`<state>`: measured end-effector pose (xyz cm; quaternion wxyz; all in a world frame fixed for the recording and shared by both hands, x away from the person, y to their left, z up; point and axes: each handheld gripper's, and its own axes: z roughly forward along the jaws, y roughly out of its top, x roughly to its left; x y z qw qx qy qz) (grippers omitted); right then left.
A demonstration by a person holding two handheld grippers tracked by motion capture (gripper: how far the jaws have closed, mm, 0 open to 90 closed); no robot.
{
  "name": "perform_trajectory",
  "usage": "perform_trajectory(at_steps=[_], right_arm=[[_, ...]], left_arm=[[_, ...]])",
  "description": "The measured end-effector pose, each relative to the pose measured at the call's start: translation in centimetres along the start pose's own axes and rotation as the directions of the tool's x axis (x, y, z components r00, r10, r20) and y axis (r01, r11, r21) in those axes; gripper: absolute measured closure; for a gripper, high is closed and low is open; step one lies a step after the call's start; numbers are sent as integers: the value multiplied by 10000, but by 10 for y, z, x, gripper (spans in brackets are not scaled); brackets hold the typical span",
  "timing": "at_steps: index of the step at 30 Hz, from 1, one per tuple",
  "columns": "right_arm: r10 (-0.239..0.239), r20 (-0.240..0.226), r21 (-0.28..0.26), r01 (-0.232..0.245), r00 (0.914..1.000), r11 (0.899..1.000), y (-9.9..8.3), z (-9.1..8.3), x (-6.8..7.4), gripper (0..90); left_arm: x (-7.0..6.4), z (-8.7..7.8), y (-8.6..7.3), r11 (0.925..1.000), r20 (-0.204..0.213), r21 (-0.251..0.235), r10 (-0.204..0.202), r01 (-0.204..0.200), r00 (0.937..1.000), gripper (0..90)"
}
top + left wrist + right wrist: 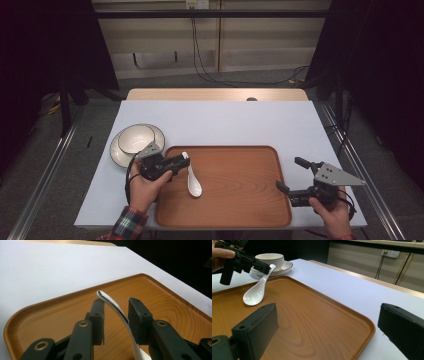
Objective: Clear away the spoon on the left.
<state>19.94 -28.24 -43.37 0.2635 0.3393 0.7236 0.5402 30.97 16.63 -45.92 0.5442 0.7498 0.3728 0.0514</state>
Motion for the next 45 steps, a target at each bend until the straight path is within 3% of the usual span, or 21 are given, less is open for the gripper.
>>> perform_trajectory(at_steps=[5,19,34,45], right_arm=[[34,-79,32,-34,10000,10000,0,0,0,26],[100,71,24,-100,9999,9999,-1,-1,0,26],[27,27,44,-27,10000,10000,-1,0,0,26],[53,-50,43,-53,10000,10000,-1,0,1,27]], left_arm=[[2,1,-1,10000,119,-19,-21,21,9999,658],[6,5,-4,9998,-169,142,111,-109,9998,627],[8,7,-6,9999,-174,150,53,-50,9998,604],[10,8,-8,9989,-673,378,319,-294,9972,521]])
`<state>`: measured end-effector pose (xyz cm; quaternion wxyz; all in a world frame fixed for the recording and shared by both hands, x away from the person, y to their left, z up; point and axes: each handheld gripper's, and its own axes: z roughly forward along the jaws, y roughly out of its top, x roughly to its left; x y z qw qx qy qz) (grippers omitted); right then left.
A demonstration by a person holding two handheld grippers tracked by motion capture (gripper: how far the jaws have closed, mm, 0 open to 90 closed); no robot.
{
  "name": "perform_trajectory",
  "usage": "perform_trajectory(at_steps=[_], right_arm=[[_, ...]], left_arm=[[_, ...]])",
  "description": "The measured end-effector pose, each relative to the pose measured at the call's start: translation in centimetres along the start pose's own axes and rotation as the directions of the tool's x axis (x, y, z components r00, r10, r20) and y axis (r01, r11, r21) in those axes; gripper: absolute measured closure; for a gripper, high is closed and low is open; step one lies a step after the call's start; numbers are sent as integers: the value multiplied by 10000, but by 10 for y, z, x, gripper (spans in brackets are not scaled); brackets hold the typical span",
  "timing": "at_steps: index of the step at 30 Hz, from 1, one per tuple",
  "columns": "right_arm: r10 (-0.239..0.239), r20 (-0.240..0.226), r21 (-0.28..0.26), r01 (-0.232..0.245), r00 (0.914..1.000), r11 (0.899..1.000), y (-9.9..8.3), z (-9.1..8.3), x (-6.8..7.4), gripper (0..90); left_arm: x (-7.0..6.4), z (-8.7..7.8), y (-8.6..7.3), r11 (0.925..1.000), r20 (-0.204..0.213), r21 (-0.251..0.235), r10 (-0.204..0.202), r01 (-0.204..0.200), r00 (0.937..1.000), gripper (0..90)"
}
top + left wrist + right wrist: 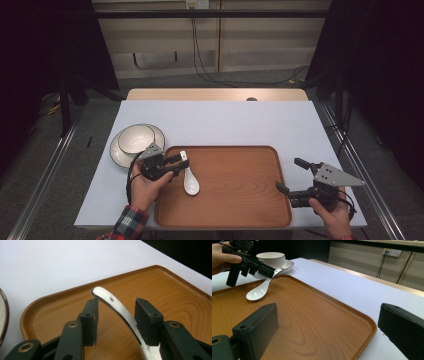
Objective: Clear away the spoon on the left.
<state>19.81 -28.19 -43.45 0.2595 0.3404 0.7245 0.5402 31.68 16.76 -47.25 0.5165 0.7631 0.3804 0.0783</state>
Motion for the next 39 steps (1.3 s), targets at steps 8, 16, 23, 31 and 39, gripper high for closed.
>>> perform_trajectory(at_steps=[8,16,23,31,39], right_arm=[[18,0,24,-18,10000,10000,0,-1,-1,27],[10,-4,-11,-10,10000,10000,0,-1,0,27],[3,-44,18,-3,10000,10000,0,-2,0,27],[-19,45,15,19,10000,10000,0,-2,-1,27],[20,76,16,-20,10000,10000,-1,-1,-2,26]], left_arm=[[0,2,0,9989,-347,-177,430,-436,9985,346],[-2,-6,7,9969,-370,-491,603,-621,9975,242],[-5,-15,13,9939,-163,-733,808,-818,9966,206],[-5,-23,15,9925,-232,-914,795,-813,9966,159],[-5,-23,15,9927,-227,-916,771,-788,9968,152]])
